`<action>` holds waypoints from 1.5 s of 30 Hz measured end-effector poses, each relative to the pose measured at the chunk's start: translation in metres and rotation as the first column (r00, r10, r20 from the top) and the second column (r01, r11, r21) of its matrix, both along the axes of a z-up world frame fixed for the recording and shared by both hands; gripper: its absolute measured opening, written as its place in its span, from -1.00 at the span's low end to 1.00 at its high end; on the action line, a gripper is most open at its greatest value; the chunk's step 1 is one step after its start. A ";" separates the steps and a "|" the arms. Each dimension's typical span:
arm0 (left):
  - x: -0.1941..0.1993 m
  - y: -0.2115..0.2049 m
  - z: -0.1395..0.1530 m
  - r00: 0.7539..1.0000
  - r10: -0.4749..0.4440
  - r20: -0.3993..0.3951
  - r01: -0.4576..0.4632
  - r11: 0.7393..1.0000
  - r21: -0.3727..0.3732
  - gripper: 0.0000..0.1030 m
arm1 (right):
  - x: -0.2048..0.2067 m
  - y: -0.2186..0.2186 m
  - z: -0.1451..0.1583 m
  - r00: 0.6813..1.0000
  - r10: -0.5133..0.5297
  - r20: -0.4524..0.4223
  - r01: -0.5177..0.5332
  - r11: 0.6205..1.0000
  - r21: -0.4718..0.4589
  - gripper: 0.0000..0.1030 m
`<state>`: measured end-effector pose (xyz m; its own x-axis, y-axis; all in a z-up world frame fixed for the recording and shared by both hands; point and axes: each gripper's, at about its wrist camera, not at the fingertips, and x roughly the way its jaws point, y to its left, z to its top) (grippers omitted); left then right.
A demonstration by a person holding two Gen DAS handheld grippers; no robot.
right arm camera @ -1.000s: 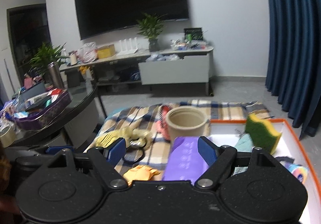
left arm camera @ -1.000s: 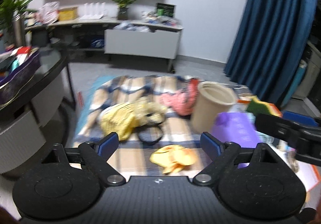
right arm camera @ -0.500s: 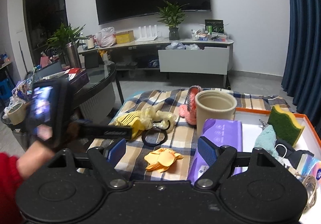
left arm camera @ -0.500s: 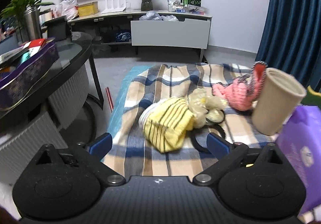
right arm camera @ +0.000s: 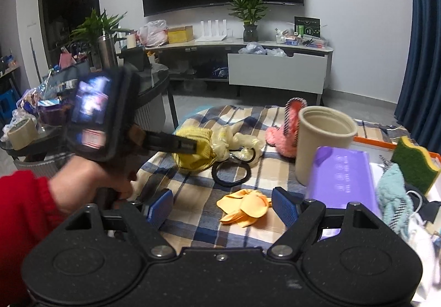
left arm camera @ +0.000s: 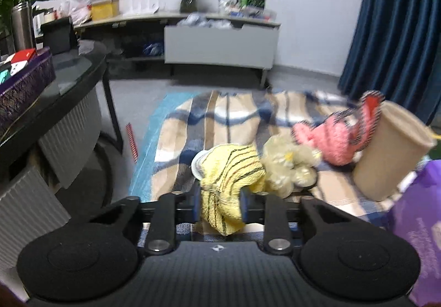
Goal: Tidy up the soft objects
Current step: 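Close the left tool on the yellow striped knit glove and lift it, then close the right tool on the yellow cloth while the left tool holds the glove, then carry the glove in the left tool while the right tool carries the cloth to the box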
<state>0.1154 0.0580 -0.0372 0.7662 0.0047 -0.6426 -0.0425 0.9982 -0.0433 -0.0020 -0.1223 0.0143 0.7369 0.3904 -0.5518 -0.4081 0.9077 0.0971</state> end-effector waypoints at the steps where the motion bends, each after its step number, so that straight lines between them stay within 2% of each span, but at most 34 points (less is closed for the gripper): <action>1: -0.006 0.001 0.003 1.000 -0.009 0.016 0.009 1.000 -0.009 -0.58 | 0.002 0.004 -0.003 1.000 -0.004 -0.004 0.004 1.000 -0.004 0.81; 9: -0.069 0.022 0.033 0.996 -0.019 0.091 0.029 0.993 -0.113 -0.60 | 0.013 0.038 -0.034 0.992 -0.125 0.005 0.125 0.992 -0.033 0.81; 14: -0.092 0.027 0.041 0.994 -0.013 0.109 0.028 0.989 -0.142 -0.60 | 0.024 0.055 -0.054 0.964 -0.265 0.037 0.267 0.960 -0.082 0.81; 16: -0.096 0.026 0.042 0.993 -0.015 0.114 0.031 0.989 -0.143 -0.60 | 0.034 0.055 -0.061 0.951 -0.310 0.012 0.310 0.948 -0.077 0.81; 20: -0.099 0.031 0.039 0.994 0.003 0.108 0.015 0.985 -0.170 -0.60 | 0.057 0.052 -0.074 0.945 -0.321 -0.067 0.317 0.946 -0.064 0.79; 21: -0.099 0.031 0.038 0.994 0.004 0.106 0.014 0.985 -0.172 -0.60 | 0.061 0.049 -0.076 0.944 -0.318 -0.083 0.315 0.948 -0.053 0.77; 23: -0.097 0.031 0.038 0.994 0.008 0.107 0.011 0.984 -0.177 -0.60 | 0.067 0.045 -0.078 0.946 -0.311 -0.094 0.308 0.951 -0.041 0.46; 24: -0.097 0.032 0.038 0.994 0.012 0.109 0.008 0.984 -0.181 -0.60 | 0.066 0.043 -0.077 0.946 -0.311 -0.090 0.309 0.950 -0.043 0.09; 25: -0.096 0.032 0.038 0.994 0.016 0.109 0.004 0.983 -0.183 -0.60 | 0.065 0.040 -0.075 0.944 -0.321 -0.081 0.318 0.947 -0.050 -0.37; 26: -0.096 0.032 0.039 0.994 0.019 0.109 0.001 0.983 -0.186 -0.60 | 0.063 0.038 -0.072 0.943 -0.323 -0.082 0.320 0.946 -0.047 -0.50; 28: -0.097 0.031 0.039 0.994 0.024 0.111 -0.003 0.982 -0.189 -0.60 | 0.059 0.032 -0.065 0.949 -0.305 -0.076 0.304 0.952 -0.028 -0.50; 37: -0.103 0.018 0.048 0.991 0.022 0.135 0.004 0.982 -0.189 -0.60 | 0.018 0.018 -0.014 0.975 -0.203 0.088 0.202 0.979 0.015 -0.51; 45: -0.107 -0.003 0.061 0.989 -0.001 0.145 0.026 0.985 -0.171 -0.60 | 0.001 -0.012 0.022 0.978 -0.175 0.117 0.168 0.984 0.063 -0.51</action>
<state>0.0084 0.0547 0.0237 0.8500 -0.1069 -0.5158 -0.0101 0.9757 -0.2189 -0.0011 -0.1344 0.0364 0.8555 0.2784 -0.4366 -0.2585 0.9602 0.1056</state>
